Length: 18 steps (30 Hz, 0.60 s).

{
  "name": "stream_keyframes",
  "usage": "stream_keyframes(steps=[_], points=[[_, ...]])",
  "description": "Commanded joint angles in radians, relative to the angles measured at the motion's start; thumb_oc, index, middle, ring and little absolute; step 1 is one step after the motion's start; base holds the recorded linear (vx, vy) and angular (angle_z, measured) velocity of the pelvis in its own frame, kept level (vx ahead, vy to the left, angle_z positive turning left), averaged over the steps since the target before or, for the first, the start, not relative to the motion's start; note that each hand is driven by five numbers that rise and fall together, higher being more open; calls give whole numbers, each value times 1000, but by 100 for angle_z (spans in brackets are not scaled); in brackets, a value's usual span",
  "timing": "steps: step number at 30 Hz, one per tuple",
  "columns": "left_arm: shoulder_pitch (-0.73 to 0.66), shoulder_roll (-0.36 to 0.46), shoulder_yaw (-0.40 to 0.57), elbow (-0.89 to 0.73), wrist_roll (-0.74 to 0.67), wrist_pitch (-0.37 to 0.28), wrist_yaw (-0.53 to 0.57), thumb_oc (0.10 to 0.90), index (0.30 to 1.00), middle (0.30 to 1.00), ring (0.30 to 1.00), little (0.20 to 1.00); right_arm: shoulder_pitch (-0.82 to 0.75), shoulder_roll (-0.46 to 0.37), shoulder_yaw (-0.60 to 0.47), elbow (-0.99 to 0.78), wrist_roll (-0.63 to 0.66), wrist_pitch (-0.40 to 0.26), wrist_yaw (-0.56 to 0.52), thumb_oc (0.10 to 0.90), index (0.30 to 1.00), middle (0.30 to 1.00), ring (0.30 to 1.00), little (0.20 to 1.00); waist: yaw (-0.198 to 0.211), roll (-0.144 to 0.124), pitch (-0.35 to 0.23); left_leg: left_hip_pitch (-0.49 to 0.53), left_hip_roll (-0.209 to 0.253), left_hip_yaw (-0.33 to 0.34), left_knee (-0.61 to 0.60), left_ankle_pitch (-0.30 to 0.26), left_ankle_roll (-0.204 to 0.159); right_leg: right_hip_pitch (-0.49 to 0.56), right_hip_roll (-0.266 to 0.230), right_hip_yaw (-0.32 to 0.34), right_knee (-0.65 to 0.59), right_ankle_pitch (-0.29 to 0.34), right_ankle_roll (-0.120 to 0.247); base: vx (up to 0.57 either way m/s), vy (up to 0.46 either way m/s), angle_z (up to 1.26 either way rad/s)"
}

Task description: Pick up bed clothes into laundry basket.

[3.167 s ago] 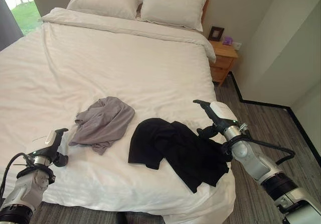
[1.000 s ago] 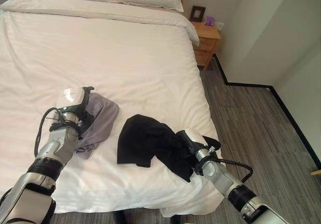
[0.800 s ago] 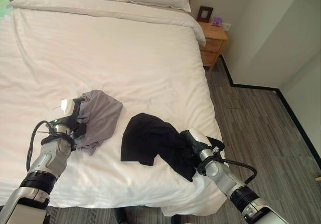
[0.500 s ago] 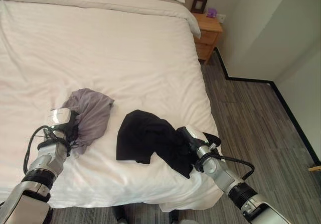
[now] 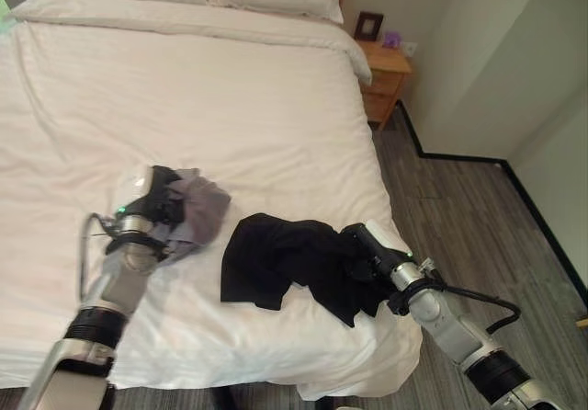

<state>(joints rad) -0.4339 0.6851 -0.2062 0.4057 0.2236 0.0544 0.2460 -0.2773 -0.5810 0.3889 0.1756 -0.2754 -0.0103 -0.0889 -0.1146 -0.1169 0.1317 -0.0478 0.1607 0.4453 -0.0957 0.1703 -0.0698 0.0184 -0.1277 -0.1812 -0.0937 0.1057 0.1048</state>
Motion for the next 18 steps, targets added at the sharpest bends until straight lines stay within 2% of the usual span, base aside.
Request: stream_keyframes(steps=[1,2,6,7,8,9,11,13,16,18], points=[[-233,54,-29,-91,-103,-166,77,400,300,300,300,300,-154,-139,-172,-111,63,-45,-131,400,300,300,300,300,-43,43,-81,78,-9,39,8,-122,-28,9,-45,11,6,13,74,59,59,-4],[-236,66,-23,-139,-166,-197,77,400,300,300,300,300,-137,-181,-241,-156,101,-55,-141,400,300,300,300,300,-81,42,-99,94,-8,63,8,-126,-27,25,-45,8,9,30,76,55,52,-10],[-188,56,49,-317,-271,-252,88,400,300,300,300,300,-44,-217,-412,-275,147,-74,-169,400,300,300,300,300,-135,52,-100,138,5,114,8,-134,-25,3,-41,23,100,32,86,55,50,-18],[-180,52,67,-355,-279,-267,95,400,300,300,300,300,-21,-219,-454,-283,156,-82,-180,400,300,300,300,300,-154,55,-105,156,6,106,8,-158,-32,1,-41,38,115,32,99,21,-2,-43],[-174,51,69,-362,-278,-265,94,400,300,300,300,300,-11,-219,-461,-292,157,-82,-178,400,300,300,300,300,-151,52,-102,150,9,125,8,-136,-26,-7,-40,32,120,43,91,104,39,-58],[-150,37,102,-434,-276,-279,104,400,300,300,300,300,39,-219,-536,-324,163,-100,-195,400,300,300,300,300,-176,65,-114,176,10,128,8,-164,-31,-11,-32,54,123,7,97,0,0,-67],[-156,26,114,-493,-275,-286,112,400,300,300,300,300,58,-210,-588,-346,159,-113,-224,400,300,300,300,300,-196,76,-119,192,14,152,8,-162,-31,-17,-34,40,131,-4,96,11,-50,-73],[-182,41,126,-520,-292,-287,124,400,300,300,300,300,35,-215,-607,-355,158,-127,-250,400,300,300,300,300,-180,99,-118,210,43,213,8,-146,-45,-23,-91,-80,137,15,102,-98,-216,-91],[-227,82,133,-538,-295,-282,143,400,300,300,300,300,-21,-227,-582,-352,165,-139,-262,400,300,300,300,300,-131,123,-130,232,95,331,8,-99,-74,-5,-200,-347,139,50,93,-111,-256,-144],[-208,95,149,-566,-304,-290,132,400,300,300,300,300,-39,-220,-569,-361,169,-145,-259,400,300,300,300,300,-115,125,-136,245,113,365,9,-72,-88,9,-207,-417,123,40,84,-30,-326,-123]])
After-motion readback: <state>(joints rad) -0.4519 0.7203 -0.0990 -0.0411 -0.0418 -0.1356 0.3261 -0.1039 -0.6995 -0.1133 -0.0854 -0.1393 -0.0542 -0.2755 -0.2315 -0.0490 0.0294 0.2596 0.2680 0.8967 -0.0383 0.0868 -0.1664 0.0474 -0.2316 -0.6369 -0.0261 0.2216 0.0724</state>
